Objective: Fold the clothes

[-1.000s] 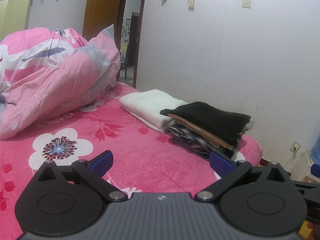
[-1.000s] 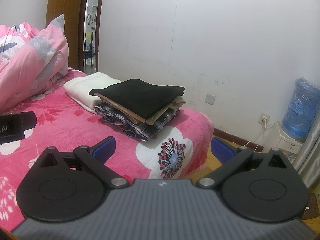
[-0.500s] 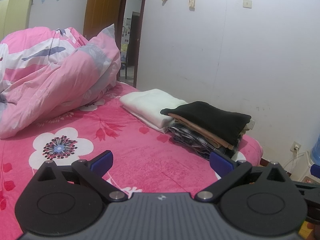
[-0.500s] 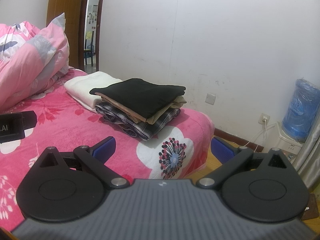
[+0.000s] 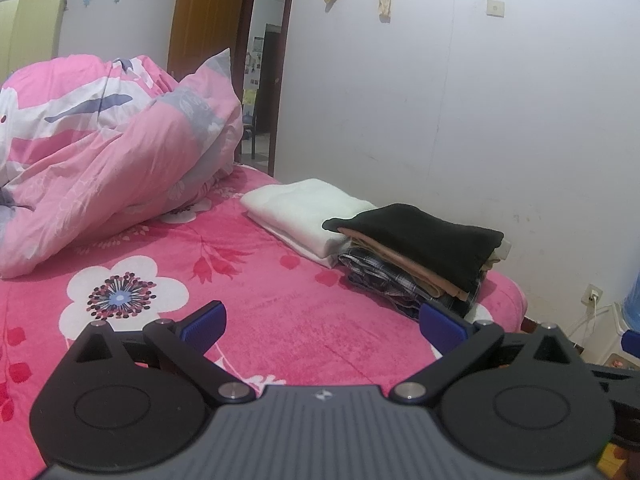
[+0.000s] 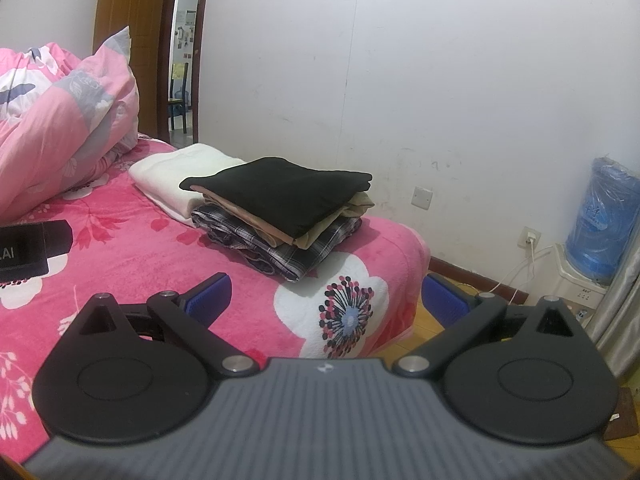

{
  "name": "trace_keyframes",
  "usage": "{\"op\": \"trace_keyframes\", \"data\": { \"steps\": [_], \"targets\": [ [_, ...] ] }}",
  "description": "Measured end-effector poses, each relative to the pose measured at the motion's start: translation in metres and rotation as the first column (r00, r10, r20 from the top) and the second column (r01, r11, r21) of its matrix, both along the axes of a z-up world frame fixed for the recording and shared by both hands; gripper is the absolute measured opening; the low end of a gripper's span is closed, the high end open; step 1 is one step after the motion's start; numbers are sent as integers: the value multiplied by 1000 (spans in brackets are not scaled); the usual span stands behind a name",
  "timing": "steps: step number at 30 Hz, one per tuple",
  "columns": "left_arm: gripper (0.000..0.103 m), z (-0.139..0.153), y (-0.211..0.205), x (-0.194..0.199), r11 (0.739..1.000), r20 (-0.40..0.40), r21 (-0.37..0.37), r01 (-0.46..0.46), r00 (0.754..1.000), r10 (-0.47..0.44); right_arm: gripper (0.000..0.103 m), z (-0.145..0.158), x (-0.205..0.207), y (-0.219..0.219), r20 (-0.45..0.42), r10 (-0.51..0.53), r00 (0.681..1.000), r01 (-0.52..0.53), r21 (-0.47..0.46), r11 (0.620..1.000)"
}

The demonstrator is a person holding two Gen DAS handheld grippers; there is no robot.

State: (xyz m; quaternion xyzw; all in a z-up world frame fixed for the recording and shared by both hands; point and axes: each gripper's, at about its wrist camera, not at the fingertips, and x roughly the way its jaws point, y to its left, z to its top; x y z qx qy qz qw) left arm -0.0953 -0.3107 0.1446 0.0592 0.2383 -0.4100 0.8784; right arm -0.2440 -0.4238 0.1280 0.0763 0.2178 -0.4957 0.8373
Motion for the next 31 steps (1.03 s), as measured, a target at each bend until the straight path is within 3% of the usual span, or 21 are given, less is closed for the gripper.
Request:
{"op": "trace_keyframes", "data": {
  "steps": [31],
  "targets": [
    [103, -1, 1, 1, 1000, -2, -3, -10, 1000, 10, 102, -1, 0, -2, -1, 5, 1000, -5, 4, 1000]
  ]
}}
